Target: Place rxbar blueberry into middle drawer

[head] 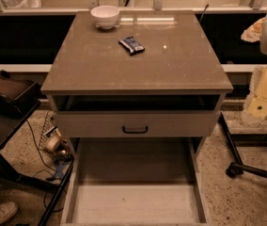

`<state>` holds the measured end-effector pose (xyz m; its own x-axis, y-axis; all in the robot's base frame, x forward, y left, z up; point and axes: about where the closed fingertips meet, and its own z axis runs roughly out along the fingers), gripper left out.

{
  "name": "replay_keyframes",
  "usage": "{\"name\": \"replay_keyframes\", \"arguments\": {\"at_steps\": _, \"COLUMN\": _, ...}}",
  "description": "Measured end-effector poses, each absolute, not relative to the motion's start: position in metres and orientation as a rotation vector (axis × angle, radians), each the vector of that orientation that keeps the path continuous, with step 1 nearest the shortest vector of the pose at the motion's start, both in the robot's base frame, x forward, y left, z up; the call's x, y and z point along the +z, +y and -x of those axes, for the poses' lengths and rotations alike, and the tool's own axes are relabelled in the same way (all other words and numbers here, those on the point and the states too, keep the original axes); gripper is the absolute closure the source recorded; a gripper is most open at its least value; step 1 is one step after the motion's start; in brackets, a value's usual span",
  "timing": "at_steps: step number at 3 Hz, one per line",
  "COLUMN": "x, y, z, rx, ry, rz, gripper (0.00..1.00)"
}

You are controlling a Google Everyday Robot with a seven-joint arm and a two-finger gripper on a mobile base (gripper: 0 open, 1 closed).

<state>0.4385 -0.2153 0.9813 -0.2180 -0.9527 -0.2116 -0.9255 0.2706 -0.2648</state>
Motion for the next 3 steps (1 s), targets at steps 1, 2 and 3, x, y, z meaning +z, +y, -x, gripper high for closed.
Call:
{"name": "replay_keyframes", "arguments": {"at_steps": 1, "x": 0.981, "y": -0.215, "z": -0.438, "rx": -0.116, "ry": 2.218, "rz": 1.714, "gripper": 0.0}}
{"name": "replay_keyframes", "arguments": {"at_steps": 2, "x": 0.981, "y": -0.208, "z": -0.457, "rx": -0.073, "ry": 2.189, "rz": 1.646, "gripper": 0.0}}
{"name": "replay_keyframes", "arguments": {"at_steps": 3, "x": 0.974, "y": -0.181, "z": -0.515, "rx": 0.064, "ry": 2.071, "rz": 1.505, "gripper": 0.0}}
